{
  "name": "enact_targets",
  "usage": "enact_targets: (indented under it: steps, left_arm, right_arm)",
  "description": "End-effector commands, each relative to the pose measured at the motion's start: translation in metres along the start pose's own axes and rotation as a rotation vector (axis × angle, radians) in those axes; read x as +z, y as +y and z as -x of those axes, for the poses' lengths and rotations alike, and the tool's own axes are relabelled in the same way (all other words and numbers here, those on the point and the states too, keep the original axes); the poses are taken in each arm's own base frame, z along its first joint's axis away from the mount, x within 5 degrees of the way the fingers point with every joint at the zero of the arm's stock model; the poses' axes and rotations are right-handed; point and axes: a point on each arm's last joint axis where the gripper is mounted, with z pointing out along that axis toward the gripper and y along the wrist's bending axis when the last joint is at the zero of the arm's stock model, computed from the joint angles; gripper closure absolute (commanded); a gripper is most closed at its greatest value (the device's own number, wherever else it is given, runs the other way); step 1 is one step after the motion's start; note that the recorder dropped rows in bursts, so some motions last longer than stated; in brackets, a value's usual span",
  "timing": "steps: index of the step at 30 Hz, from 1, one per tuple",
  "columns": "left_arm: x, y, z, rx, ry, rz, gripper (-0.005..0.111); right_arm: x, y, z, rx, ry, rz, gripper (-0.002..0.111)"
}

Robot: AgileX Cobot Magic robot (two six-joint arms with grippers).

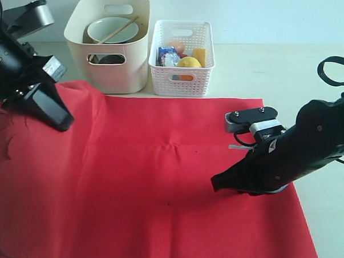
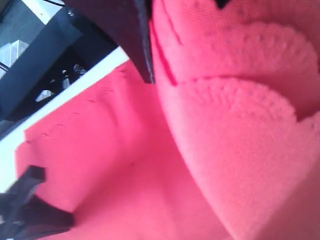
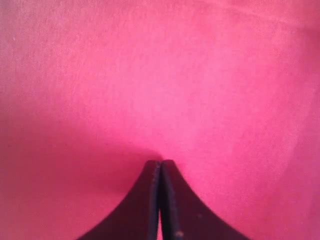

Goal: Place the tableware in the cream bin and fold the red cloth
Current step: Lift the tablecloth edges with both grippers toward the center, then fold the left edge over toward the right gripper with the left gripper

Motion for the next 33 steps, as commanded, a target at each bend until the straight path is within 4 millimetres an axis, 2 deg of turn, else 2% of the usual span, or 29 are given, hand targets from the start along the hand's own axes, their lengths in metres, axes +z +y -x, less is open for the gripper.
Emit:
enact_targets:
  steps: [1, 6, 10, 15, 21, 25, 33]
  left_arm:
    - [0.011, -0.025, 0.019, 0.031, 0.007, -0.07, 0.106]
    - [0.047, -0.043, 0.037, 0.089, 0.104, -0.087, 0.106]
    - [0.062, -0.056, 0.05, 0.124, 0.132, -0.105, 0.106]
    - [0.07, -0.074, 0.065, 0.173, 0.124, -0.119, 0.106]
    - [0.068, -0.094, 0.08, 0.212, 0.086, -0.131, 0.106]
    - [0.081, -0.104, 0.08, 0.23, 0.114, -0.138, 0.106]
    - [0.137, -0.119, 0.068, 0.261, 0.261, -0.136, 0.106]
  right_arm:
    - [0.007, 0.0, -0.01, 0.007, 0.067, -0.002, 0.108]
    - [0.006, 0.0, -0.011, 0.001, 0.077, -0.001, 0.108]
    - [-0.002, 0.002, -0.008, -0.021, 0.101, 0.009, 0.108]
    - [-0.034, 0.006, 0.006, -0.074, 0.053, 0.002, 0.108]
    - [-0.08, 0.0, 0.021, -0.122, -0.019, -0.124, 0.108]
    - [-0.092, -0.005, 0.021, -0.138, -0.017, -0.19, 0.108]
    - [-0.092, -0.007, 0.022, -0.155, -0.02, -0.216, 0.108]
